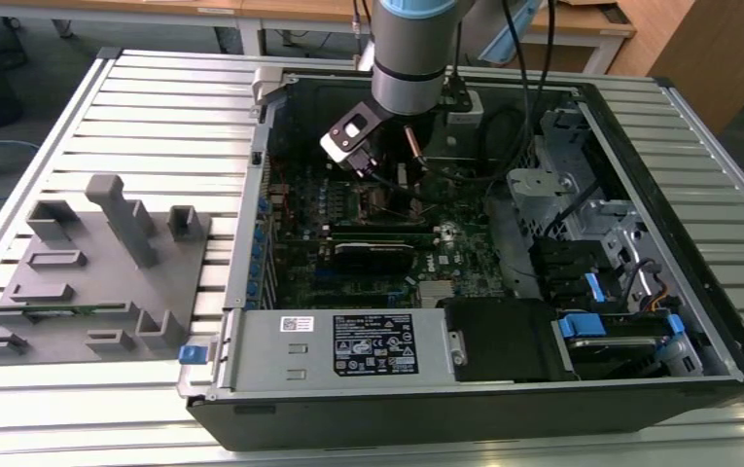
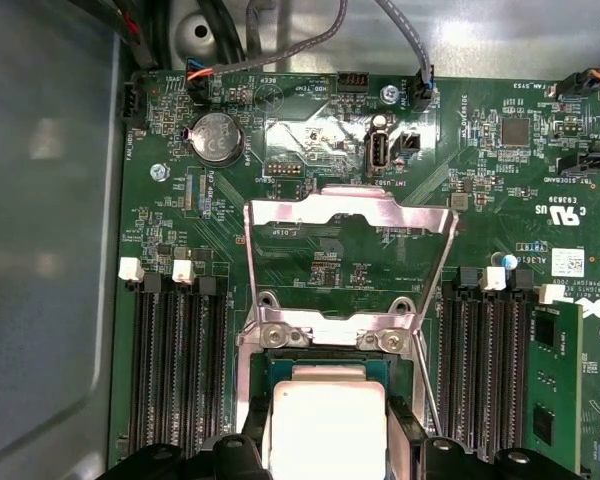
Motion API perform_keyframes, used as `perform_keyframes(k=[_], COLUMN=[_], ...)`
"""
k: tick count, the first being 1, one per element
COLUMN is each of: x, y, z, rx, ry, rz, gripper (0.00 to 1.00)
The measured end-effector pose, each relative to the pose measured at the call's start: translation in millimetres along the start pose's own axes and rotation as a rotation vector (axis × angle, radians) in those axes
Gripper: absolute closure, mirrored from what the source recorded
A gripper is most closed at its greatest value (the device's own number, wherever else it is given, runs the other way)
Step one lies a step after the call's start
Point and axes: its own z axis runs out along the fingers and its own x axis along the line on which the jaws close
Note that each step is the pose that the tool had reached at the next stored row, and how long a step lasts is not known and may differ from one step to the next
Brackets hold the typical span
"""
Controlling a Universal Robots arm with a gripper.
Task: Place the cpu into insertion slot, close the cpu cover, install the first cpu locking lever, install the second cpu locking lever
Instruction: 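Place the cpu into insertion slot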
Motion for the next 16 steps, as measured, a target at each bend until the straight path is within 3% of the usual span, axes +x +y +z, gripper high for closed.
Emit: perform_keyframes(k=[16], x=[0.0], y=[-1.8], z=[2.2], rx=[-0.0001], ry=[0.0000], rz=[0.002], gripper=[0.46])
